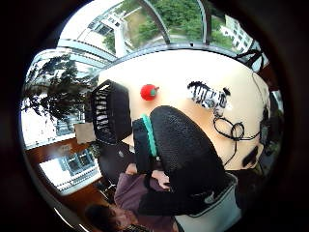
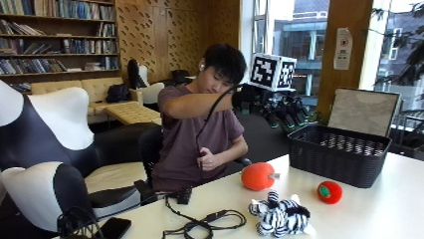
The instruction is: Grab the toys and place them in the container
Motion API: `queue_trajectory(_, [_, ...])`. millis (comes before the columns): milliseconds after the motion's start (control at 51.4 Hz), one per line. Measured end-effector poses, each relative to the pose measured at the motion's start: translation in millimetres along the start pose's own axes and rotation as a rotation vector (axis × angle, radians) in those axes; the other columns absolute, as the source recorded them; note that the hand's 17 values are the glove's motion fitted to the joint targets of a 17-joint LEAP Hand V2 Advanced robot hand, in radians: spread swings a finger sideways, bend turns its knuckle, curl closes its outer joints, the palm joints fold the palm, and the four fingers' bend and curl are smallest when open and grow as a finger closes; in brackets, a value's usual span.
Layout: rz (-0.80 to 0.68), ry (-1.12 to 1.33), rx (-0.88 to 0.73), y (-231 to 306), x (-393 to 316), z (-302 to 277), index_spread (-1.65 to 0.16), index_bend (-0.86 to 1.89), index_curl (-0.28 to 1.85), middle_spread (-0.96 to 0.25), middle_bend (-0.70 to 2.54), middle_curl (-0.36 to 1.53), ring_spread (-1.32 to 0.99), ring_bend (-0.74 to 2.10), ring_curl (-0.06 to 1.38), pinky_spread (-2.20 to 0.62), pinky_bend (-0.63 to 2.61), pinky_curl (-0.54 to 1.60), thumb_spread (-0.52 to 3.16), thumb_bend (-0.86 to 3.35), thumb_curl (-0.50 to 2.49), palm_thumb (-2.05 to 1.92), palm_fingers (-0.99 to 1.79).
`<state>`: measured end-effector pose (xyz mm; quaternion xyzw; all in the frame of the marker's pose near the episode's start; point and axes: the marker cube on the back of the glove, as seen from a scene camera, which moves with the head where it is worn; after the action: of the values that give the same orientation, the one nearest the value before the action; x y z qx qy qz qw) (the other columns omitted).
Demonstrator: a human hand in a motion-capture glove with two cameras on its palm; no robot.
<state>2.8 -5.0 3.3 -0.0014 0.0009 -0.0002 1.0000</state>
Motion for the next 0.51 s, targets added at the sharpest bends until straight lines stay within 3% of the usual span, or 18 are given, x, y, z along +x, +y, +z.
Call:
queue_trajectory(195, [0.024, 0.002, -0.085, -32, 18, 34, -0.12, 0.07, 0.04, 0.01, 0.21, 0.12, 0.01, 0.38, 0.1, 0.04, 0.74, 0.23, 0.96, -0.05, 0.04, -0.08, -0.02])
queue_trajectory(506, [0.076, -0.029, -0.242, -82, 40, 138, -0.13, 0.08, 0.09, 0.02, 0.19, 0.22, 0.02, 0.46, 0.16, 0.04, 0.82, 0.29, 1.22, -0.03, 0.12, -0.04, -0.13])
